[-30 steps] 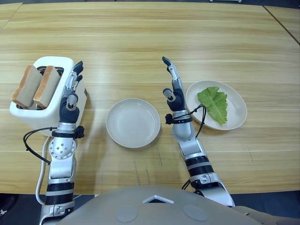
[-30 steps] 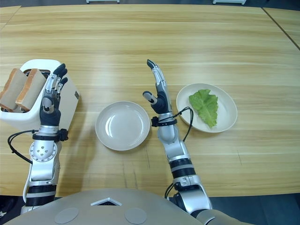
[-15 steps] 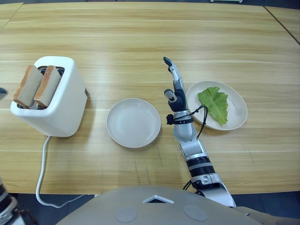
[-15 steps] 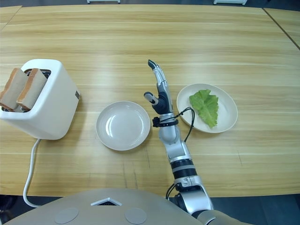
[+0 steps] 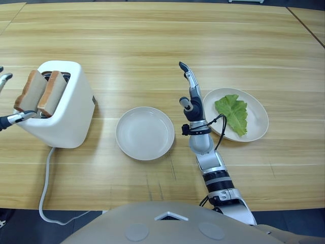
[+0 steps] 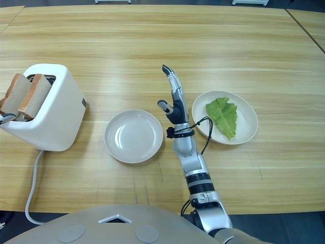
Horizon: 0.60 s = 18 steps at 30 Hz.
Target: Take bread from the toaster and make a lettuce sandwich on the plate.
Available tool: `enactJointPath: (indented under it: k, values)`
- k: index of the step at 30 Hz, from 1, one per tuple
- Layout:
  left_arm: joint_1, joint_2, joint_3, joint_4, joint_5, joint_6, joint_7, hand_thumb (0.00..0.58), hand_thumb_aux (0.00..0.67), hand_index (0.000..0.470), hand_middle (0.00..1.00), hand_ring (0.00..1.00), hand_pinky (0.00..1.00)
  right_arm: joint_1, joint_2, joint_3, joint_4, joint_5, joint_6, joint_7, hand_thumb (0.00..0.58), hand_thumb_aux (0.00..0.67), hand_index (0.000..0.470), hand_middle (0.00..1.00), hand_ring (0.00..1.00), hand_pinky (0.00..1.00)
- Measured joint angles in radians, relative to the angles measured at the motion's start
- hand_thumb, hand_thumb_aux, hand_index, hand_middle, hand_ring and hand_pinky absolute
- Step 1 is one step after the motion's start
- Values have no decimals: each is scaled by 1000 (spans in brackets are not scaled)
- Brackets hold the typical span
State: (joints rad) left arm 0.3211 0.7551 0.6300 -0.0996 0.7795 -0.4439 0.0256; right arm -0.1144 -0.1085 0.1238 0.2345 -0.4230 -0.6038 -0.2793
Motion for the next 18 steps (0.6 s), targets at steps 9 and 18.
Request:
enactJointPath:
  k: [9, 18]
  values:
    - [-6, 33, -66, 17, 31, 112, 3, 0, 0, 0, 0, 0, 0, 0, 2, 4, -1, 0, 1, 1, 0, 0, 0, 0, 0, 0]
    - [-15, 22, -123, -110, -54, 156, -33, 337, 236, 166, 0, 0, 0, 3, 2, 5, -1, 0, 1, 1, 0, 0, 0, 0, 0, 0]
